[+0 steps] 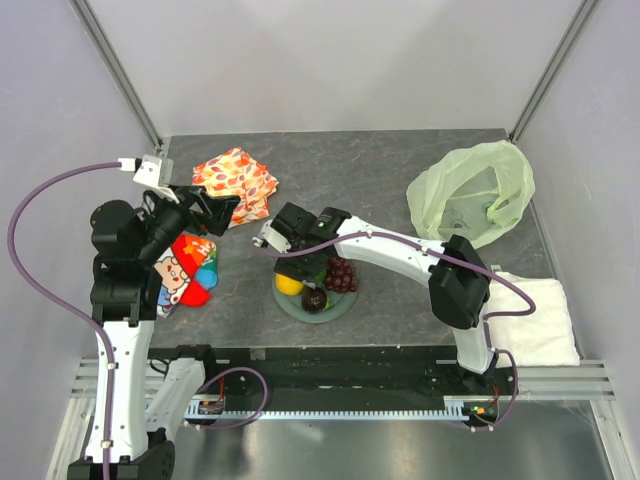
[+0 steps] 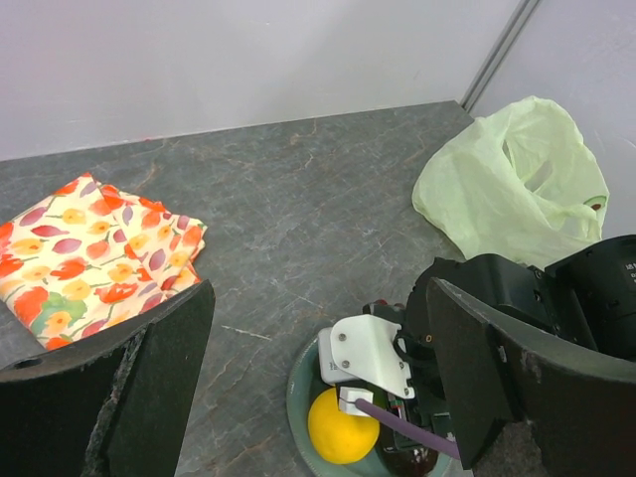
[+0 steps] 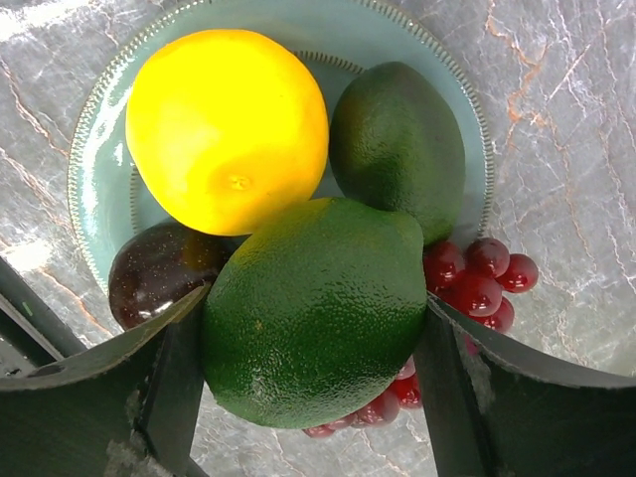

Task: Take the fake fruits out of the plastic bag
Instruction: Place the fake fruit on the plate.

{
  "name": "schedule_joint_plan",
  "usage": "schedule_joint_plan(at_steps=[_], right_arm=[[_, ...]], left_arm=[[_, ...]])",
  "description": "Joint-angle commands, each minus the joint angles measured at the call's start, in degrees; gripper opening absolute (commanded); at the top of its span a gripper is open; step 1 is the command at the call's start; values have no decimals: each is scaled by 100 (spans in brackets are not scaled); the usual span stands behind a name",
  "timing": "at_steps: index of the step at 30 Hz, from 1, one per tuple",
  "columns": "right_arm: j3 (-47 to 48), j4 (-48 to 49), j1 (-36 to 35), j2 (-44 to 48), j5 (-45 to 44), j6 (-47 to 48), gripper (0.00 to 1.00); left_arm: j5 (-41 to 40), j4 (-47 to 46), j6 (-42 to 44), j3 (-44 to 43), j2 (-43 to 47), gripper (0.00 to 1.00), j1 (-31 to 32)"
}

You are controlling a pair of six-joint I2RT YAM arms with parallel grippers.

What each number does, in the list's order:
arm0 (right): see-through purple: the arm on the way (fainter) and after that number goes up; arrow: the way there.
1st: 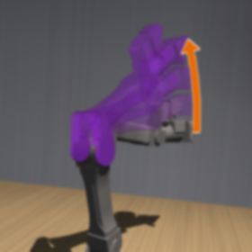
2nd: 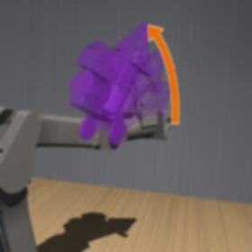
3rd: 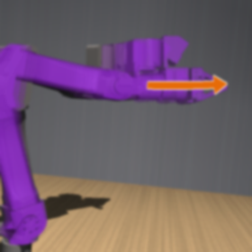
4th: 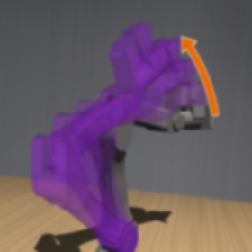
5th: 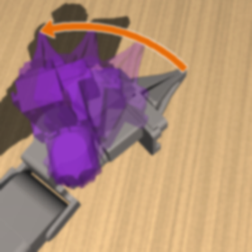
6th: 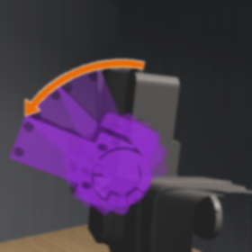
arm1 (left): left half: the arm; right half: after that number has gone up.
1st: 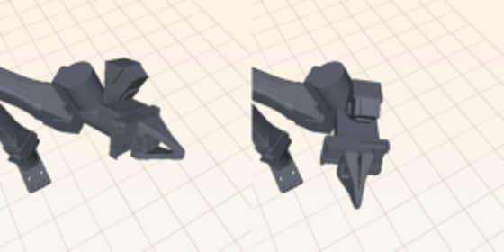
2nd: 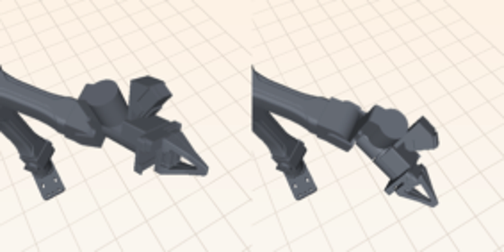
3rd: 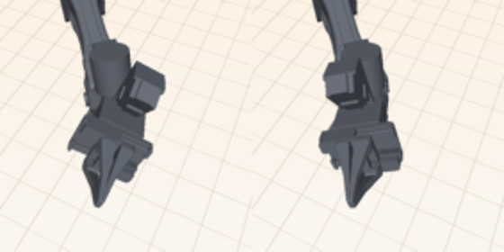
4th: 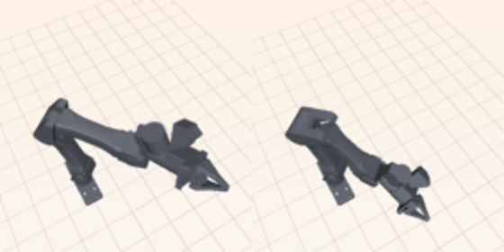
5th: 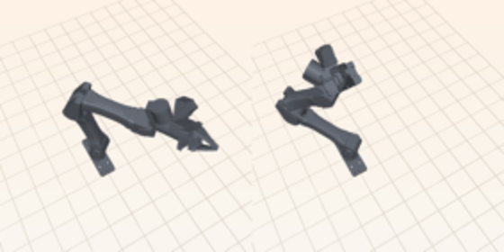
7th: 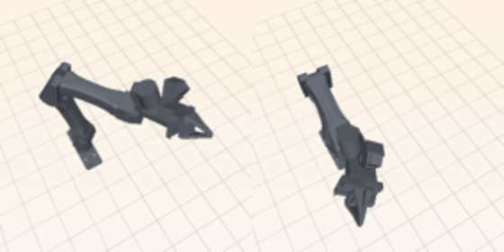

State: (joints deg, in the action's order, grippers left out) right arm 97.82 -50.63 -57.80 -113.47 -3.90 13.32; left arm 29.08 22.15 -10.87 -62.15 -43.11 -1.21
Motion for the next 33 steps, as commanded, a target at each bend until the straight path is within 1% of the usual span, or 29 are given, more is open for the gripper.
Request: schedule_joint_plan(at_steps=[1,8,11,16,20,26,33], right_arm=[[-26,-113,-38,308,-243,-75,84],[18,-149,-100,343,-199,-75,94],[62,-166,-126,326,-199,-75,96],[264,-342,-126,378,-138,-32,97],[159,-404,-135,510,-41,-14,98],[70,-456,-144,633,-128,12,98],[465,-711,-135,861,-286,179,98]], left_arm=[[133,-308,-196,45,-39,94,-28],[203,-413,-213,54,-101,94,-28],[212,-422,-213,36,-145,94,-28],[247,-475,-231,36,-197,93,-28],[282,-528,-275,80,-241,93,-28],[353,-589,-301,63,-347,93,-28],[405,-642,-363,28,-461,93,-28]])
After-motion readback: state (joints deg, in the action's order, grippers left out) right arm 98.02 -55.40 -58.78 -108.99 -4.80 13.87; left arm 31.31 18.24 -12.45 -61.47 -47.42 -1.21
